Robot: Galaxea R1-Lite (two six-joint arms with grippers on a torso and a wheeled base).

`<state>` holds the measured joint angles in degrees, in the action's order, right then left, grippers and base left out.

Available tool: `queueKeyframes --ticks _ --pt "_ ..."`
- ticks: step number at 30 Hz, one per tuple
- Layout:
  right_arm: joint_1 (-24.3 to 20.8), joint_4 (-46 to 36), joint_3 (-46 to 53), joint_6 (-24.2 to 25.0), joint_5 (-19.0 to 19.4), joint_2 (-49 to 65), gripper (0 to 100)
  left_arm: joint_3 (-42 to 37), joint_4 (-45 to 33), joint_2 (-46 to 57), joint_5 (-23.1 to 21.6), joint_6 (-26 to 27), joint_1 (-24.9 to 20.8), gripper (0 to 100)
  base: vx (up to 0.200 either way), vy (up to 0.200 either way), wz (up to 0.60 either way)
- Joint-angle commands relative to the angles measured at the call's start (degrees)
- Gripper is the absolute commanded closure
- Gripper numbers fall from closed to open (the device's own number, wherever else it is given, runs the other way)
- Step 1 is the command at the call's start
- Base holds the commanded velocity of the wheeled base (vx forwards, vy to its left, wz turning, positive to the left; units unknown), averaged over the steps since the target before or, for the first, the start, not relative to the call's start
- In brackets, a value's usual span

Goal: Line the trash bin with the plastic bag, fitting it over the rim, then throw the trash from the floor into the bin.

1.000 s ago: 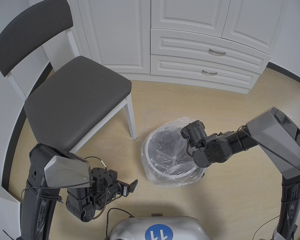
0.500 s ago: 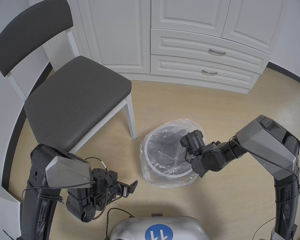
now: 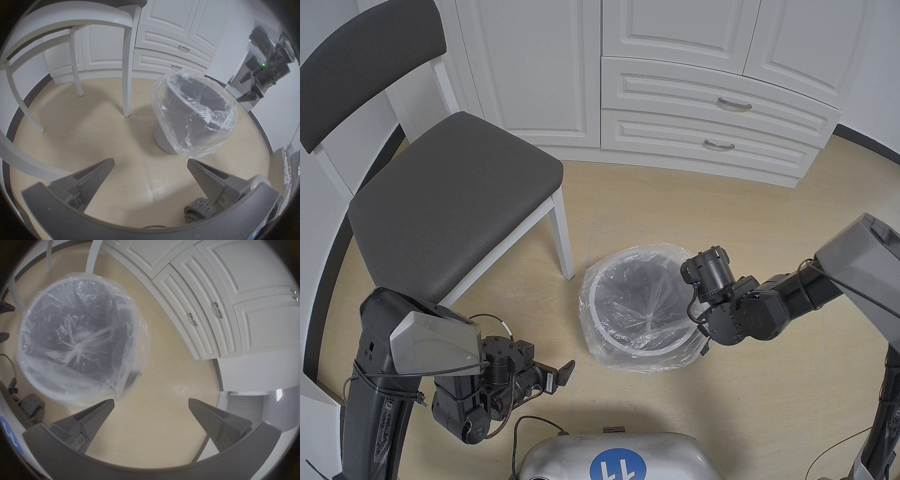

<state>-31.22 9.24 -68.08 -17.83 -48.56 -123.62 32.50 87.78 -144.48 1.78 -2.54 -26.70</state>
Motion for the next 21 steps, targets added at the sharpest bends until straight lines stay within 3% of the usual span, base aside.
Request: queueKeyframes --ticks 1,8,10,13,21 --pt "0.5 0.1 8.7 5.2 6.5 10.0 0 0.5 0.0 2.7 -0.3 -0.4 0.9 0 0.0 0.0 0.0" --pt "4.3 6.8 12.7 15.6 16.9 12.4 0 -3.1 0.0 5.3 0.4 -1.7 -0.1 0 0.0 0.0 0.0" --pt "5.1 8.6 14.1 16.3 18.8 13.6 0 -4.3 0.0 6.4 0.2 -1.9 0.2 0 0.0 0.0 0.0" --pt "7.3 11.7 17.7 16.1 24.7 16.8 0 -5.7 0.0 9.0 0.4 -2.0 1.9 0 0.0 0.0 0.0" --pt "7.3 15.5 15.1 16.3 26.1 16.5 0 -12.7 -0.1 15.5 0.3 -0.5 7.0 0 0.0 0.0 0.0"
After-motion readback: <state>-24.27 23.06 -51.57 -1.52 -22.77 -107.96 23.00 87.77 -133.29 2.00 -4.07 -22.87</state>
